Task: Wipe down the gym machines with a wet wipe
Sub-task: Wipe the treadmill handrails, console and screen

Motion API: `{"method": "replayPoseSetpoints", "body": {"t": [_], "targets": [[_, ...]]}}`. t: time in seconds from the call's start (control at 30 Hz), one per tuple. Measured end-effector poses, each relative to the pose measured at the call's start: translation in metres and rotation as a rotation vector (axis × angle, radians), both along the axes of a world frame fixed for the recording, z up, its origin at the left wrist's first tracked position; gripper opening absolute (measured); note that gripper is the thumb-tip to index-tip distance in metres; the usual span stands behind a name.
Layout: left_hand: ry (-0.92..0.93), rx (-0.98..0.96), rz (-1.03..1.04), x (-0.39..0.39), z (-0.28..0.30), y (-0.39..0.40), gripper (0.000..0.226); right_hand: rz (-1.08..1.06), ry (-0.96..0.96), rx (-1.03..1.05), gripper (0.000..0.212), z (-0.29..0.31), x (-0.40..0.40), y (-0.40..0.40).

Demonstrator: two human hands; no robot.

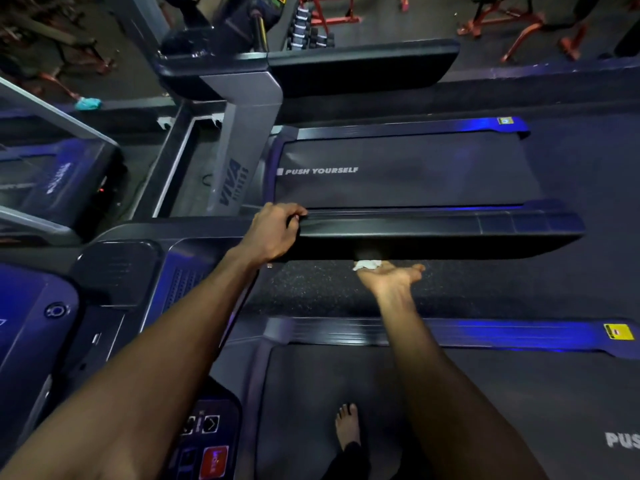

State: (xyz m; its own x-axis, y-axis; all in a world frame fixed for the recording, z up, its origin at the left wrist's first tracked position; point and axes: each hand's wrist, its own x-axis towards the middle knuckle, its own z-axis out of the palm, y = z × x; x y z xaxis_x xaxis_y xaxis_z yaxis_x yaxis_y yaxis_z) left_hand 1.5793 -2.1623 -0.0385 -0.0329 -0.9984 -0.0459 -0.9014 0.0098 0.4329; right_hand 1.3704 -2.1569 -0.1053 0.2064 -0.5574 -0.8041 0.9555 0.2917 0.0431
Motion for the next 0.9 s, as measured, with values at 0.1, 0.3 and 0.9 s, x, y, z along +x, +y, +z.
{"method": "replayPoseSetpoints", "body": {"t": [0.1, 0.3, 0.9], "targets": [[0.053, -0.025, -0.008, 0.003, -0.003, 0.004, 0.034, -0.007, -0.002, 0.015, 0.09, 0.004, 0.021, 0.001], [0.106, -0.01, 0.032, 0.006, -0.003, 0.007, 0.041, 0.138, -0.04, -0.043, 0.097, 0.0, 0.08, 0.011], [0.272, -0.053, 0.195, 0.009, -0.003, 0.03, 0.035, 0.26, 0.188, 0.018, 0.033, -0.016, 0.115, 0.018]]}}
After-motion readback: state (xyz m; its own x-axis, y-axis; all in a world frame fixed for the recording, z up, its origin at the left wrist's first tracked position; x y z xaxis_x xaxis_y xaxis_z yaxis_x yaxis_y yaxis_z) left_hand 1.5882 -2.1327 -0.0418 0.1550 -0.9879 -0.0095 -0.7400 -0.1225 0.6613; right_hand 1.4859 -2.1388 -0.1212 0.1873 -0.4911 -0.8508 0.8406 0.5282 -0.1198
